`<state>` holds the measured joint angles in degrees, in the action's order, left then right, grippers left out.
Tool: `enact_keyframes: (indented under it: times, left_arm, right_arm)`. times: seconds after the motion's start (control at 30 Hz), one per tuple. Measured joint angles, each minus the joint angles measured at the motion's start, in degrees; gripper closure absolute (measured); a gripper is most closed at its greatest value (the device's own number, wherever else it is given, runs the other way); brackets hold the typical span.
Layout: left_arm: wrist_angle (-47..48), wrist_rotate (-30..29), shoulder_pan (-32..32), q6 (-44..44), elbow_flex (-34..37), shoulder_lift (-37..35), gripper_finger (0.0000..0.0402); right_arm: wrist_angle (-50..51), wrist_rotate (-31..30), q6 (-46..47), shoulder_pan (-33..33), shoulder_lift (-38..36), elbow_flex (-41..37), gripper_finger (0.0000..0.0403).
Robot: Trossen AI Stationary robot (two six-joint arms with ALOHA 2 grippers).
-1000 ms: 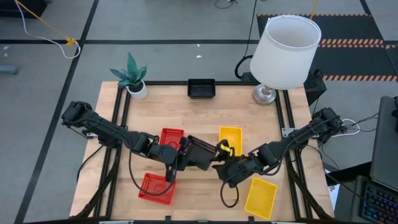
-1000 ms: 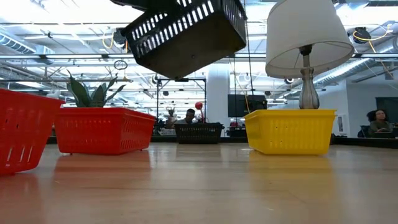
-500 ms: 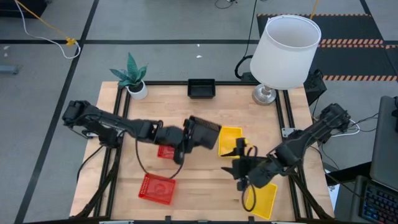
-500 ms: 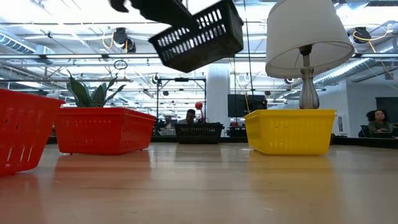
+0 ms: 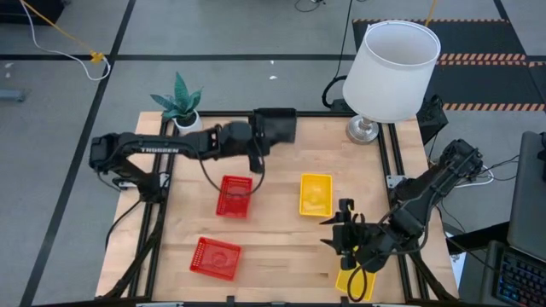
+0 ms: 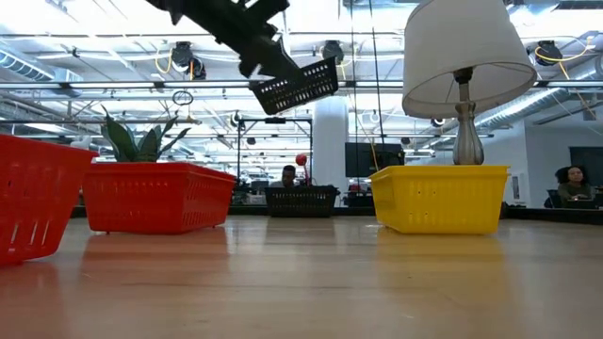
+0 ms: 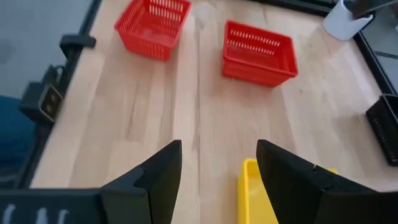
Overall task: Stack baskets by color
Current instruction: Stack the bottom black basket on the stacked top black baskets
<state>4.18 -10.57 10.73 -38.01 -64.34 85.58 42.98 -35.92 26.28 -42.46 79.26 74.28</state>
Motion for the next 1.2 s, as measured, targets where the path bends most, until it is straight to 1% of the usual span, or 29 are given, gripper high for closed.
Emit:
enact_keyframes:
  times: [0.1, 0.23, 0.33, 0.4, 0.47, 0.53, 0.67, 0.73, 0.8, 0.9, 1.07, 1.2]
  left_arm:
    - [-2.03, 0.14, 2.91, -2.25, -0.04, 0.00, 0.0394]
    - [-4.83, 4.94, 6.68, -3.51, -0.06, 0.68, 0.0388]
    - [-4.58, 5.83, 8.99, -3.82, -0.60, 1.38, 0.0394]
    - [-4.38, 6.36, 9.90, -4.41, -2.81, 3.48, 0.0394]
    - [-0.83, 6.58, 10.70, -4.85, -5.49, 6.22, 0.0390]
    - [0.65, 6.67, 11.12, -5.46, -9.84, 10.09, 0.0387]
    - [8.19, 6.67, 12.25, -5.66, -18.39, 17.28, 0.0394]
    - [10.21, 6.69, 12.77, -5.51, -20.88, 20.56, 0.0394]
    - [9.83, 7.49, 13.27, -5.46, -22.47, 23.26, 0.0387]
    - [10.05, 9.15, 14.26, -5.43, -23.40, 25.67, 0.0382]
    - [11.33, 9.82, 16.50, -3.98, -23.38, 28.18, 0.0394]
    - [12.54, 11.06, 17.99, -3.40, -23.36, 28.76, 0.0383]
  right_arm:
    - [0.76, 0.00, 0.01, -0.40, 0.00, -0.88, 0.0200]
    - [0.83, 0.04, -1.13, -0.41, -0.12, -2.08, 0.0200]
    - [0.87, 0.02, -1.36, -0.41, -0.28, -2.29, 0.0200]
    - [0.86, 0.01, -1.70, -0.39, -0.60, -2.31, 0.0200]
    - [0.72, 0.00, -1.92, -0.32, -1.08, -2.32, 0.0200]
    - [0.56, 0.01, -2.18, -0.30, -1.85, -2.32, 0.0200]
    - [0.65, -0.02, -2.02, -0.28, -3.50, -2.32, 0.0200]
    - [0.60, 0.00, -1.58, -0.42, -4.22, -2.32, 0.0200]
    - [0.76, 0.02, -1.48, -0.90, -4.86, -2.32, 0.0200]
    - [0.63, 0.02, -1.44, -1.52, -5.41, -2.32, 0.0200]
    - [0.59, 0.02, -1.33, -2.80, -5.44, -2.32, 0.0200]
    - [0.61, 0.02, -1.33, -3.08, -5.44, -2.32, 0.0200]
